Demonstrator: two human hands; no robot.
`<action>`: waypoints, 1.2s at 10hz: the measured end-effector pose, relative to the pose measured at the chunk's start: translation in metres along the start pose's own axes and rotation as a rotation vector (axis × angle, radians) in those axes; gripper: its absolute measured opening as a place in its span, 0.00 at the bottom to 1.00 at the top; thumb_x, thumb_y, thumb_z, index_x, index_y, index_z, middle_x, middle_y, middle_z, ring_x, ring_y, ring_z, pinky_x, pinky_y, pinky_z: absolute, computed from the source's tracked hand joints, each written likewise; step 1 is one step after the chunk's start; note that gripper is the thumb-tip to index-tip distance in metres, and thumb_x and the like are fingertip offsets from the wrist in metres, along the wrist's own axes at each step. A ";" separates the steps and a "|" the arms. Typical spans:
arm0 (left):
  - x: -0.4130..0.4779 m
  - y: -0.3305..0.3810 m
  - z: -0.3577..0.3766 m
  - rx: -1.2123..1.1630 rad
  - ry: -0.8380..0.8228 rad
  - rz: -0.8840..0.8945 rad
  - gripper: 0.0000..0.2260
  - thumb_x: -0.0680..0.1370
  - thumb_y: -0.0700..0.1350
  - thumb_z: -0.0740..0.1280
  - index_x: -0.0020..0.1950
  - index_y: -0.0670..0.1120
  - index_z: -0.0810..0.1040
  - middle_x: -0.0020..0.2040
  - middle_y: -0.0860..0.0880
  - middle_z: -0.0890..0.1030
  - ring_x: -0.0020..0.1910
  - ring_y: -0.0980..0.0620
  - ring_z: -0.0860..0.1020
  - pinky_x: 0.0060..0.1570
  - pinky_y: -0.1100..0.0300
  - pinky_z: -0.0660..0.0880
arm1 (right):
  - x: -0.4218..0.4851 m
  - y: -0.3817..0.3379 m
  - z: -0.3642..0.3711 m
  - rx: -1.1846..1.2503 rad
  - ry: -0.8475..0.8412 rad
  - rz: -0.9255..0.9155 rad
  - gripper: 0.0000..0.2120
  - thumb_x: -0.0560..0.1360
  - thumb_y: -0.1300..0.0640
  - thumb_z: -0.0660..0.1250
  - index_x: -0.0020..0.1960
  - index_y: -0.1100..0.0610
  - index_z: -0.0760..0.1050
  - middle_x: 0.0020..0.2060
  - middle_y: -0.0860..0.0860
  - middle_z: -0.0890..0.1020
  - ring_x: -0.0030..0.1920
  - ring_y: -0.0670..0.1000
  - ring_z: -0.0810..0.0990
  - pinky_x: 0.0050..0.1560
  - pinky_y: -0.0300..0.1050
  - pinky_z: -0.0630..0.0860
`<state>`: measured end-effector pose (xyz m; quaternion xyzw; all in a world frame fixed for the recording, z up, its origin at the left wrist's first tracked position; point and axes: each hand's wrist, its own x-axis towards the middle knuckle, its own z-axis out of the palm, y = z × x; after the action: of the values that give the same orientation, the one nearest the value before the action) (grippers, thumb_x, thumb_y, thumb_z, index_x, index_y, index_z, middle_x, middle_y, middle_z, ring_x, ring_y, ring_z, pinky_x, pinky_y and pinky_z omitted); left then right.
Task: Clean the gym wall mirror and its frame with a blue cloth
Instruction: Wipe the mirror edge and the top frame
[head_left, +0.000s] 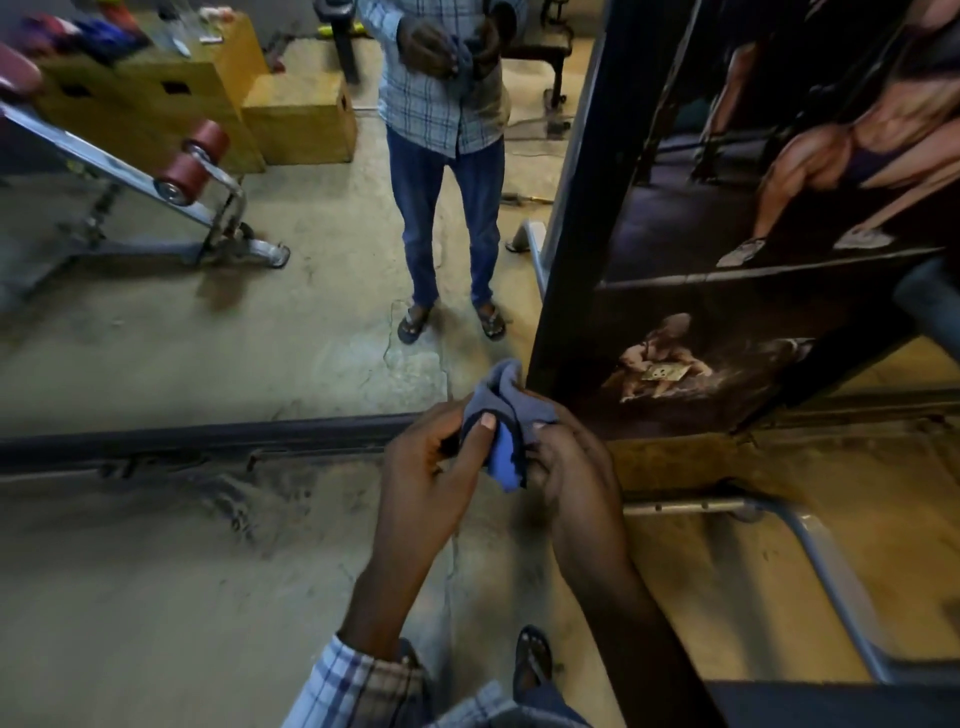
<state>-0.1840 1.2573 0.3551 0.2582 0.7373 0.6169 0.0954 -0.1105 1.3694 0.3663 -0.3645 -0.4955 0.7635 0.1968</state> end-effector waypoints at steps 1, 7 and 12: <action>-0.005 0.002 -0.018 -0.042 0.018 -0.072 0.09 0.84 0.48 0.66 0.52 0.48 0.86 0.44 0.46 0.86 0.44 0.46 0.85 0.46 0.44 0.82 | -0.007 -0.001 0.014 0.203 0.109 0.188 0.11 0.84 0.64 0.58 0.59 0.59 0.78 0.46 0.56 0.84 0.40 0.47 0.86 0.41 0.41 0.81; 0.002 0.004 -0.066 -0.227 0.053 -0.384 0.17 0.75 0.52 0.75 0.63 0.54 0.82 0.55 0.52 0.86 0.52 0.56 0.85 0.46 0.58 0.83 | 0.008 0.022 0.052 -0.113 0.516 0.049 0.17 0.86 0.60 0.58 0.74 0.58 0.70 0.74 0.70 0.66 0.72 0.64 0.73 0.72 0.57 0.72; 0.016 -0.018 -0.051 0.277 0.125 0.267 0.13 0.80 0.44 0.73 0.64 0.46 0.82 0.63 0.51 0.80 0.64 0.54 0.79 0.60 0.52 0.79 | 0.053 0.034 0.060 0.243 1.126 -0.153 0.17 0.72 0.71 0.73 0.59 0.76 0.78 0.62 0.76 0.76 0.65 0.75 0.74 0.72 0.74 0.61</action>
<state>-0.2255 1.2195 0.3520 0.3254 0.7787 0.5318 -0.0696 -0.1886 1.3532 0.3306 -0.6524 -0.2484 0.4868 0.5251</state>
